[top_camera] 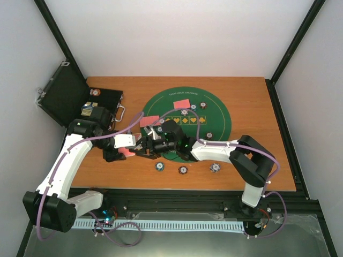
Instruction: Distribute texas hold em gaming equipment
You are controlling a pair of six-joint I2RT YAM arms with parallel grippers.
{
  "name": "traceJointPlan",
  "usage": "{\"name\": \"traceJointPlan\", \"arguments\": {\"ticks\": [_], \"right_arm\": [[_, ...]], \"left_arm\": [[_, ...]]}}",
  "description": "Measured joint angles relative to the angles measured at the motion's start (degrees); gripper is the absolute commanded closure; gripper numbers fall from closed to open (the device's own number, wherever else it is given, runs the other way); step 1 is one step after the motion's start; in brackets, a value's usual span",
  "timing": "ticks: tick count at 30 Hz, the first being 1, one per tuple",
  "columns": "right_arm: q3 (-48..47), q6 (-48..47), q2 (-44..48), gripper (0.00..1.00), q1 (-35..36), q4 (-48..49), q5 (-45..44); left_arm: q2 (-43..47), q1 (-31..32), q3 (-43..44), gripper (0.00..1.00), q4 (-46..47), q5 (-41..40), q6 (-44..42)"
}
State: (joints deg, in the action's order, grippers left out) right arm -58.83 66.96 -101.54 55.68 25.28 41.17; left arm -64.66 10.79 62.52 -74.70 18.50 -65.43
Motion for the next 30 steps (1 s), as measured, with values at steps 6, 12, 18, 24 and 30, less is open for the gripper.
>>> {"name": "traceJointPlan", "arguments": {"ticks": [6,12,18,24,30], "right_arm": [[-3.4,1.8,-3.4,0.31,0.9,2.3,0.5],[-7.6,3.6,-8.0,0.33,1.5,4.3,1.4],[-8.8,4.9,-11.2,0.39,2.2,5.5,1.9],[-7.1,6.3,-11.5,0.43,1.7,9.0,2.4],[-2.1,7.5,-9.8,0.45,0.1,14.3,2.9]], "left_arm": [[0.0,0.0,0.1,0.98,-0.2,0.2,0.1],[0.1,-0.1,0.3,0.99,-0.5,0.0,0.1],[0.2,0.0,0.3,0.99,-0.7,0.0,0.1],[0.4,0.0,0.3,0.99,-0.8,0.0,0.1],[0.3,0.0,0.3,0.99,-0.9,-0.2,0.1]]}}
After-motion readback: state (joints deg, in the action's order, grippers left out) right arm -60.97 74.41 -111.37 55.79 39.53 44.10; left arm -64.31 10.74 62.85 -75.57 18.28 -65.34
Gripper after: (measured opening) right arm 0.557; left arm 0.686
